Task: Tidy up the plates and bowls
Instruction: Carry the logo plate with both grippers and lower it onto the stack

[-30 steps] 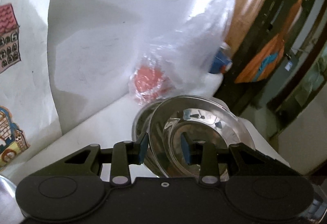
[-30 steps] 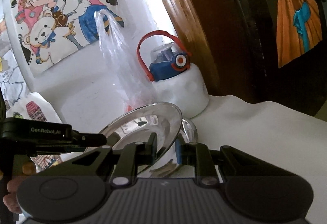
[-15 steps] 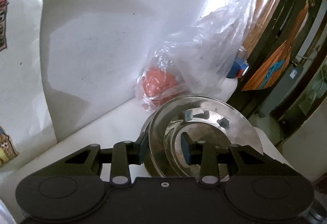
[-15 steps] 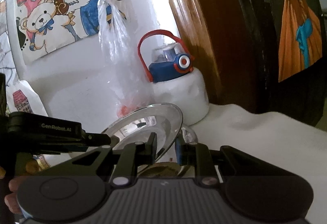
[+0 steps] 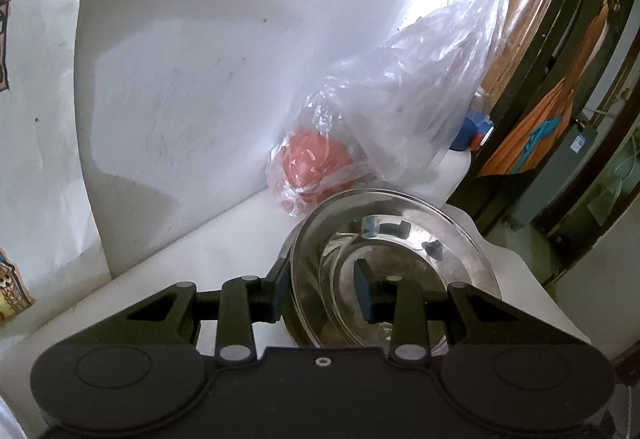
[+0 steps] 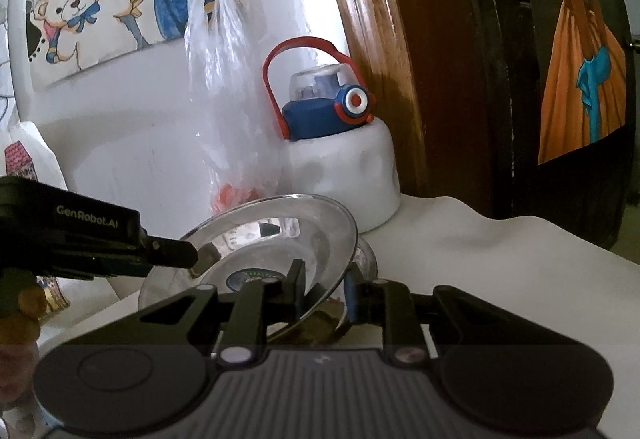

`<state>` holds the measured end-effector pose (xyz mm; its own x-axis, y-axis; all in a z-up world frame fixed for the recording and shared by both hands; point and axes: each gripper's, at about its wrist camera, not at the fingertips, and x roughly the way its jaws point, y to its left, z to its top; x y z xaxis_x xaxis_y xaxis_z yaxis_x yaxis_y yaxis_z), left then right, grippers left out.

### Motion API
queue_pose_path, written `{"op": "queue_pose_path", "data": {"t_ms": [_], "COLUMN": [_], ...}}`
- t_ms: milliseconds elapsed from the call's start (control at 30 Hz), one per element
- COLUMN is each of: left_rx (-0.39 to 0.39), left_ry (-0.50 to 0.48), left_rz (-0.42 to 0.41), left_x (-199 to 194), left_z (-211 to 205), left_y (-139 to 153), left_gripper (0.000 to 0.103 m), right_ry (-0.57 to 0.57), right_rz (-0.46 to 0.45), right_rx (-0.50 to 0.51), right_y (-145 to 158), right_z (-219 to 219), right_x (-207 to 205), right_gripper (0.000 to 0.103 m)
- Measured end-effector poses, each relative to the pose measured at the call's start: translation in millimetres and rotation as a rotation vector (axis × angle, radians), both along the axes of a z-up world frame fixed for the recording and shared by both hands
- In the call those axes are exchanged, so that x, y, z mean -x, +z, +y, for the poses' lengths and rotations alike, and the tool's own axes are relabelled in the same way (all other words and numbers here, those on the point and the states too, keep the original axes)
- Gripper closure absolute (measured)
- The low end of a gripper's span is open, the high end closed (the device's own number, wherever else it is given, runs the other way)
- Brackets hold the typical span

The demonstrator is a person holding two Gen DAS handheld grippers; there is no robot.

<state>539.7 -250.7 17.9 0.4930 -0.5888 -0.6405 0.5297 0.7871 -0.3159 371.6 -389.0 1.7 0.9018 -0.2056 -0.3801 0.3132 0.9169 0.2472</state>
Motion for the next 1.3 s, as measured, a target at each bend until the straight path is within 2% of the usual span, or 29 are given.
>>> {"op": "queue_pose_path", "data": {"t_ms": [467,900,1300], "left_rx": [-0.016,-0.030,-0.054], "left_ry": [0.011,0.013,0.013], "left_rz": [0.011,0.001,-0.024], "left_x": [-0.5,1.7,3.3], "left_z": [0.4,-0.2,-3.1], "left_y": [-4.0,-5.6,-6.5], "left_gripper": [0.067,0.067,0.067], "right_ry": [0.007,0.025,0.031], "right_rz": [0.032,0.039,0.042], "right_rx": [0.067,0.098,0.114], "right_y": [-2.7,-1.3,-1.3], "right_z": [5.3,11.0,13.4], "right_x": [-7.8,-10.1,-10.4], "right_gripper": [0.074,0.062,0.056]}}
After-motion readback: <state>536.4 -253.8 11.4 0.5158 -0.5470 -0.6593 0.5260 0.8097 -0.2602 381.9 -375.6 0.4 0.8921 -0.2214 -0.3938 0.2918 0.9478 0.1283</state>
